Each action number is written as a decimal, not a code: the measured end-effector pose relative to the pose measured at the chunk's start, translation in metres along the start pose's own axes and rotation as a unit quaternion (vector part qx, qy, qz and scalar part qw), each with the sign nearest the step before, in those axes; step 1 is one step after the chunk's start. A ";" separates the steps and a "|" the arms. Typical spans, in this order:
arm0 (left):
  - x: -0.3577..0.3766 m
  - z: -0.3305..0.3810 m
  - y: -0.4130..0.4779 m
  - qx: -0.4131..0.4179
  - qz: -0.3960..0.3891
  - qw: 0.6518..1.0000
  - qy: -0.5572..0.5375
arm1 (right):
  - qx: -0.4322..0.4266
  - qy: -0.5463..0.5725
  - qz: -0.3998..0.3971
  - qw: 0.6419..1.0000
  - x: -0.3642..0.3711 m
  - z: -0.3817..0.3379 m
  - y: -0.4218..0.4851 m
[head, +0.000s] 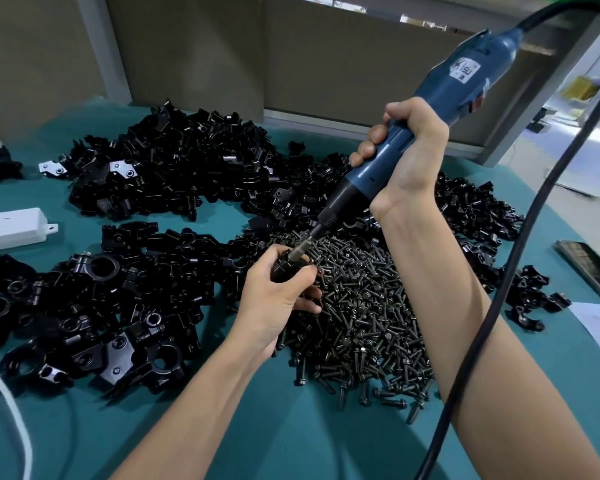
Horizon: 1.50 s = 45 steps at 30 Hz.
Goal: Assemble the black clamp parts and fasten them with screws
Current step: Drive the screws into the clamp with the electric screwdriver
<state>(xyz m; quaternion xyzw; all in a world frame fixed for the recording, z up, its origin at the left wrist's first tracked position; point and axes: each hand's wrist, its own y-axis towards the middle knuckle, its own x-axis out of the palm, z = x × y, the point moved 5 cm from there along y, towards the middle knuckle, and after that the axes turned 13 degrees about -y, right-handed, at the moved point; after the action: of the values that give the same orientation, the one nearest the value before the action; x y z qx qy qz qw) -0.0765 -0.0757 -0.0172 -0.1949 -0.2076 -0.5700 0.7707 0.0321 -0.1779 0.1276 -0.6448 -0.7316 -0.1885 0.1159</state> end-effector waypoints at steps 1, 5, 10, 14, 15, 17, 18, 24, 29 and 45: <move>0.000 0.000 0.000 0.002 0.002 1.000 -0.001 | 0.000 0.000 0.000 1.000 0.000 0.000 0.000; -0.001 0.000 0.001 0.006 0.006 1.000 -0.001 | 0.001 -0.003 -0.001 1.000 0.002 0.000 0.000; -0.002 0.000 0.002 0.006 0.006 1.000 -0.005 | 0.001 -0.009 0.001 1.000 0.003 0.000 -0.001; -0.001 0.000 0.002 0.007 0.002 1.000 -0.005 | 0.001 -0.006 0.002 1.000 0.003 -0.001 -0.002; -0.001 0.000 0.002 0.006 0.000 1.000 -0.004 | 0.002 -0.005 0.004 1.000 0.002 -0.001 -0.002; 0.000 -0.001 0.001 0.004 -0.003 1.000 -0.001 | 0.002 -0.004 0.006 1.000 0.000 -0.001 -0.003; 0.000 -0.001 0.001 0.004 -0.006 1.000 0.001 | 0.003 -0.003 0.006 1.000 0.000 -0.001 -0.003; -0.001 0.000 0.001 0.010 -0.009 1.000 0.018 | 0.001 0.004 0.011 1.000 -0.002 -0.001 -0.005; -0.002 0.004 0.001 0.016 0.004 1.000 0.004 | 0.002 0.009 0.017 1.000 0.000 0.001 -0.005; 0.010 0.001 -0.002 -0.098 -0.128 0.978 -0.130 | -0.033 -0.025 -0.102 0.994 0.012 -0.020 -0.004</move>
<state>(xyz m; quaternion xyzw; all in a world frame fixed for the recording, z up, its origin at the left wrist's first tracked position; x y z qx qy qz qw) -0.0759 -0.0837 -0.0112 -0.3139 -0.2724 -0.6510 0.6352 0.0246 -0.1759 0.1503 -0.5751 -0.7893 -0.2077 0.0565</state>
